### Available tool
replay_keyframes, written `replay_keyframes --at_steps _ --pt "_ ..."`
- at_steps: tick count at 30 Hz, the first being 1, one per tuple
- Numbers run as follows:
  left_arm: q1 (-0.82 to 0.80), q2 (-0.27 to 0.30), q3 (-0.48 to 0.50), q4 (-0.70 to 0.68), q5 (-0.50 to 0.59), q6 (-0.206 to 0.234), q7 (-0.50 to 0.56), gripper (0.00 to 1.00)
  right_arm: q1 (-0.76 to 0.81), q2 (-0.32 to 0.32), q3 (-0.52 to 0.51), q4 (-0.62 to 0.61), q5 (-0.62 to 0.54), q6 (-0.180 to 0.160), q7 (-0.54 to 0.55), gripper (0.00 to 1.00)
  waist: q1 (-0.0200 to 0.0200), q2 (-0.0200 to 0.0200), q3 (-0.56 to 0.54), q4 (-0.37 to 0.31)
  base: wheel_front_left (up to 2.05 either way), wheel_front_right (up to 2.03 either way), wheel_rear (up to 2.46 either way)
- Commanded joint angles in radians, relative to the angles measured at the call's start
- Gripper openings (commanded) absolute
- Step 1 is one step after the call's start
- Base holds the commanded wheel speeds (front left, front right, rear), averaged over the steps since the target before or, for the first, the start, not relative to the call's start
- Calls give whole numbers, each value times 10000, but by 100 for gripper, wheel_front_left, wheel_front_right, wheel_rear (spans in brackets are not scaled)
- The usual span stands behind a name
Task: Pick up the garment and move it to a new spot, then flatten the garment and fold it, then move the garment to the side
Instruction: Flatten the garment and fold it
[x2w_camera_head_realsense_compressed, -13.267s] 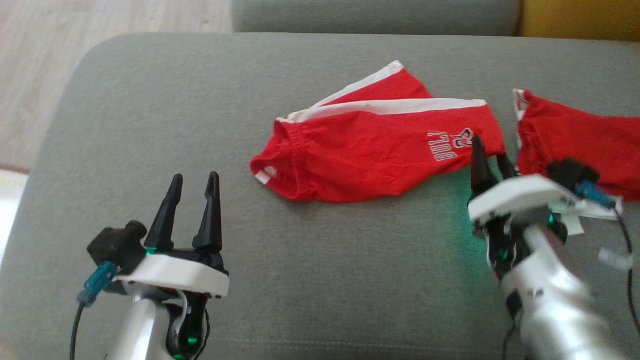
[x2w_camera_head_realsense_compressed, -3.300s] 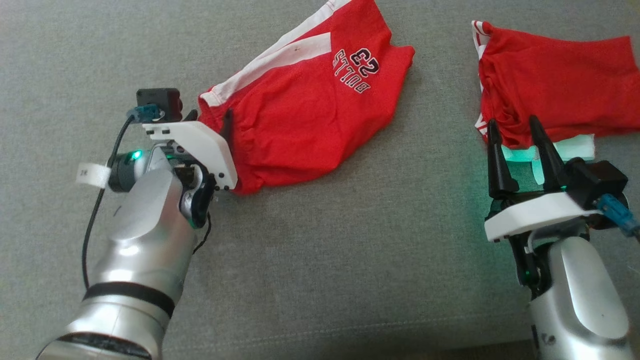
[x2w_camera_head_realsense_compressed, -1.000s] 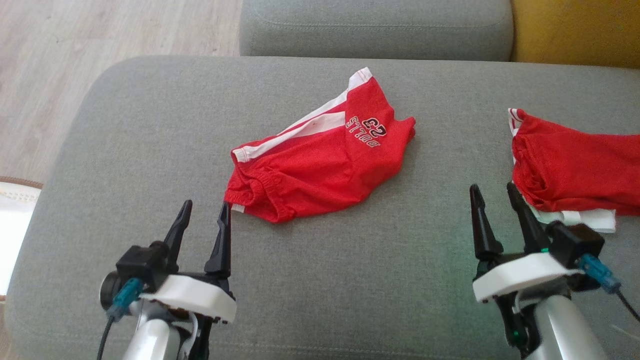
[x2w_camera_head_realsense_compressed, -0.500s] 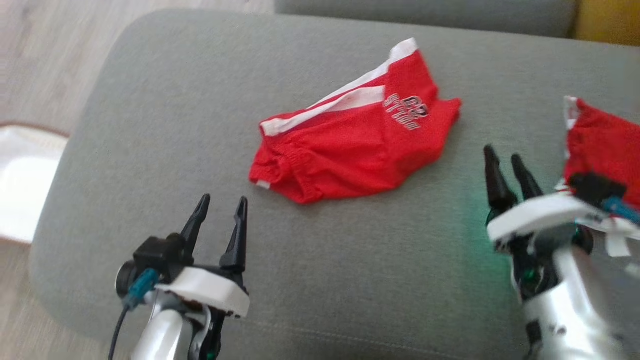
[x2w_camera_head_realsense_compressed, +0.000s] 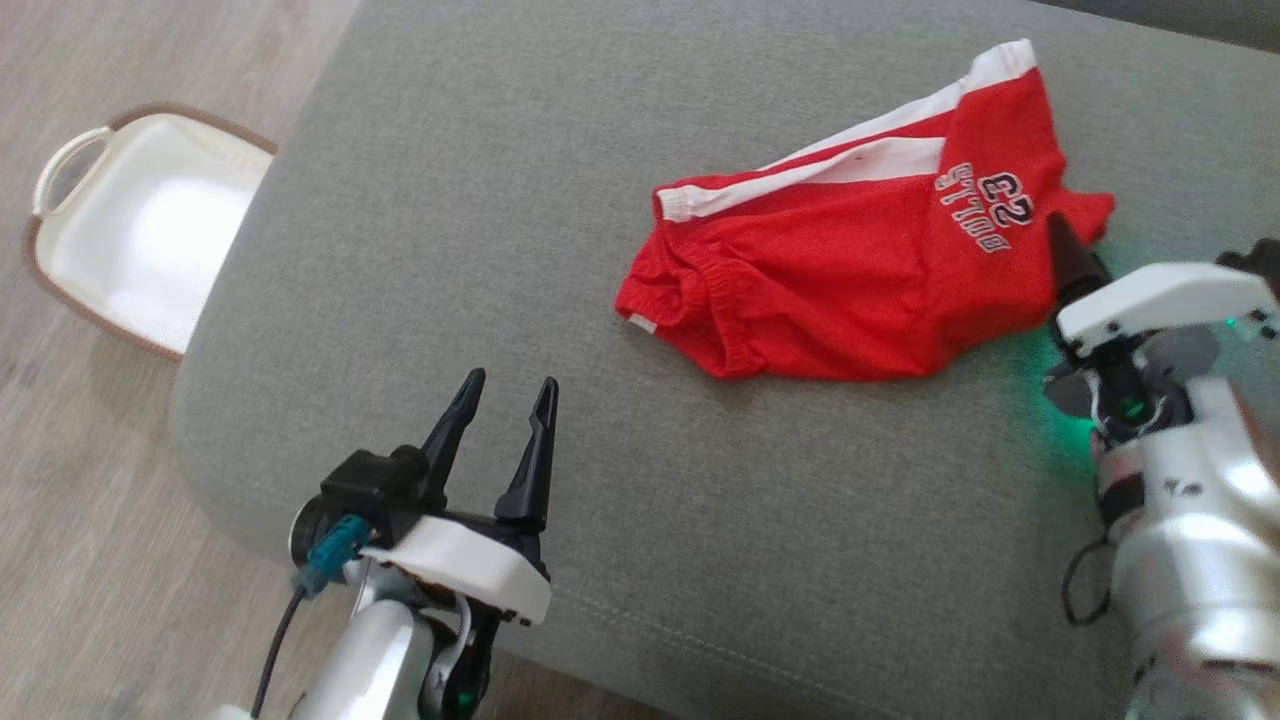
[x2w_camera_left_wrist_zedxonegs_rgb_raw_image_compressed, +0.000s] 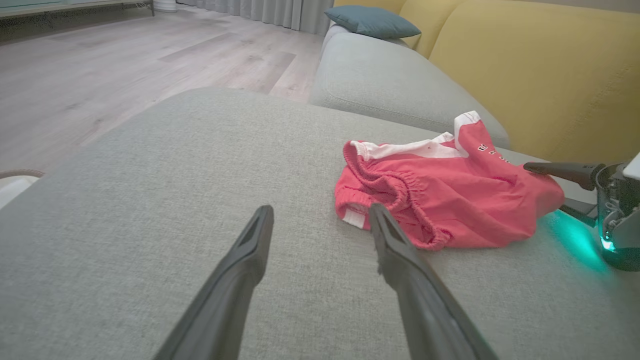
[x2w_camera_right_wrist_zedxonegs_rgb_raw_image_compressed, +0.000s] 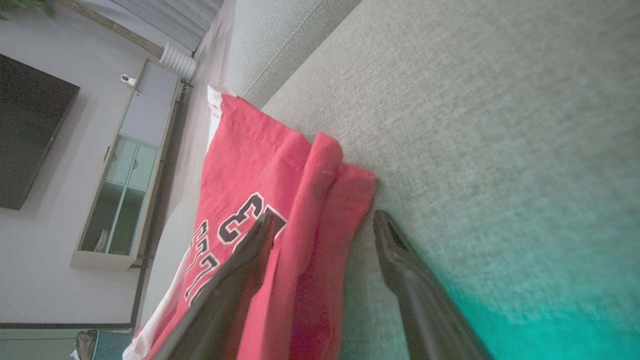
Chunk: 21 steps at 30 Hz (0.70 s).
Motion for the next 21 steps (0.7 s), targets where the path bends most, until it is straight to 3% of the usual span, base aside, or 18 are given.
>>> replay_keyframes --at_steps 1,6,10,21 --pt "-441 43 280 -396 -85 91 -122 100 -324 201 -112 431 -247 -7 61 100 0 0 75 149 0 0 0" --pt "-482 42 125 -504 -236 156 -122 100 -1426 4 -1115 2379 -1266 -7 113 100 0 0 181 345 0 0 0" --pt "-537 42 42 -604 -396 197 -122 100 -1968 -130 -1398 3045 -1800 -7 227 100 0 0 253 456 0 0 0" --pt "-654 42 -35 -850 -728 245 -122 100 -2527 -333 -2610 3409 -3726 -7 1222 100 0 0 430 882 0 0 0"
